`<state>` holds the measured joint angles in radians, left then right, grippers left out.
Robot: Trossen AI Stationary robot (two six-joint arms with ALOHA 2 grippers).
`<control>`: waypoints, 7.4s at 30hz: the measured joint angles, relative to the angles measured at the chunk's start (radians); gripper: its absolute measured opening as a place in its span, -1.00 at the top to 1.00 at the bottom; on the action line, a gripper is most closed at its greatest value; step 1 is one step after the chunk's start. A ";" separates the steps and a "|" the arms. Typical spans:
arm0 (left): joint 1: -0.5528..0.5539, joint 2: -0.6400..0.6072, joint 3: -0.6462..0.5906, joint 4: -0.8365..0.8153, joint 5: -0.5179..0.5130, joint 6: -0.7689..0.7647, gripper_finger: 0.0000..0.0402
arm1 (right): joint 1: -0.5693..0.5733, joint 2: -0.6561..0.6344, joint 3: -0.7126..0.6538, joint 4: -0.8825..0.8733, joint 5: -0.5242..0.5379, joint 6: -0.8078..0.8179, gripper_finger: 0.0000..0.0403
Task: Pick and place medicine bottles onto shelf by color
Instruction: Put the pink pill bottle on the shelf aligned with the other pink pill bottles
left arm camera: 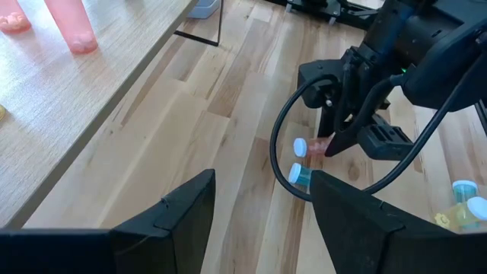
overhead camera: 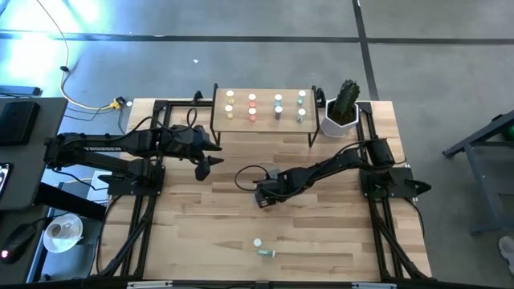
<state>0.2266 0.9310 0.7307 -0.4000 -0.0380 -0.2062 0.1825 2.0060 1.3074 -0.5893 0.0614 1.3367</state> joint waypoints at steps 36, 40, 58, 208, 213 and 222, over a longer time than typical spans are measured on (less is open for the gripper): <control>-0.018 0.004 0.000 0.019 0.186 0.090 -0.02 | -0.013 -0.210 0.040 0.344 0.192 -0.825 0.59; -0.042 0.022 0.000 0.080 0.187 0.106 -0.02 | -0.023 -0.218 0.040 0.369 0.188 -0.880 0.59; -0.059 0.151 0.000 0.271 0.232 0.035 -0.02 | -0.032 -0.219 0.041 0.440 0.167 -1.005 0.59; 0.280 0.864 0.980 -0.576 0.003 0.393 0.44 | -0.254 -0.607 0.041 -0.074 0.359 -0.915 0.01; 0.283 0.864 0.980 -0.576 0.003 0.393 0.44 | -0.254 -0.607 0.041 -0.074 0.359 -0.915 0.01; 0.284 0.864 0.980 -0.574 0.000 0.393 0.44 | -0.254 -0.607 0.041 -0.074 0.359 -0.915 0.01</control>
<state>0.5102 1.7947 1.7103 -0.9741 -0.0380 0.1867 -0.0715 1.3991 1.3483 -0.6628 0.4206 0.4217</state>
